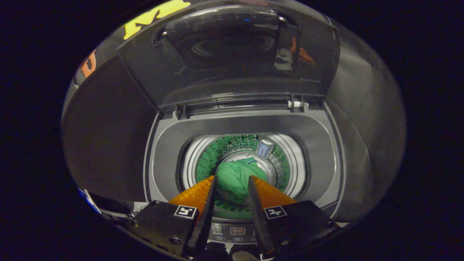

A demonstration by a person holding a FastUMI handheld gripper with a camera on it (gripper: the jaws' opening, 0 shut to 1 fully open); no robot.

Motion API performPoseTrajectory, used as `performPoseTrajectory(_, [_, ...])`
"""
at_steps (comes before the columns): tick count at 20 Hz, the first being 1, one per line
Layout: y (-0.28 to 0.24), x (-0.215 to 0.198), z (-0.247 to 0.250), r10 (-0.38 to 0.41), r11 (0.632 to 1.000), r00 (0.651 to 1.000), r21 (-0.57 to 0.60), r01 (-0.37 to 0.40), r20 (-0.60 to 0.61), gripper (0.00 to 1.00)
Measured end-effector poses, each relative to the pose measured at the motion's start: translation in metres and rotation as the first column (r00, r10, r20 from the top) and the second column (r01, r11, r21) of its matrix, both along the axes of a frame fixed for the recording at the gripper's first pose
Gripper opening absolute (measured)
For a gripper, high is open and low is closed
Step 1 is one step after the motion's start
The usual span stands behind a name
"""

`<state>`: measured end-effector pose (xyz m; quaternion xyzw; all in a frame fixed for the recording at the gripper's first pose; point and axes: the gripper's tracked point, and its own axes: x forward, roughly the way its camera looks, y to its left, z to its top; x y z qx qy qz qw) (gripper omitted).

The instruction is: Put the clothes into the washing machine and then close the washing machine lid.

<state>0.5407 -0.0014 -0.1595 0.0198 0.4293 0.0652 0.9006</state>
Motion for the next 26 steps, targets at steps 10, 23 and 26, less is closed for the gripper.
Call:
performPoseTrajectory(10, [-0.002, 0.004, 0.083, 0.089, 0.989, 0.96, -0.14, -0.053, 0.266, 0.54])
performPoseTrajectory(23, [-0.004, 0.051, 0.222, 0.003, 0.999, 0.872, -0.037, 0.018, 0.49, 0.54])
performPoseTrajectory(26, [-0.003, 0.068, 0.24, -0.009, 0.999, 0.857, -0.025, 0.026, 0.515, 0.54])
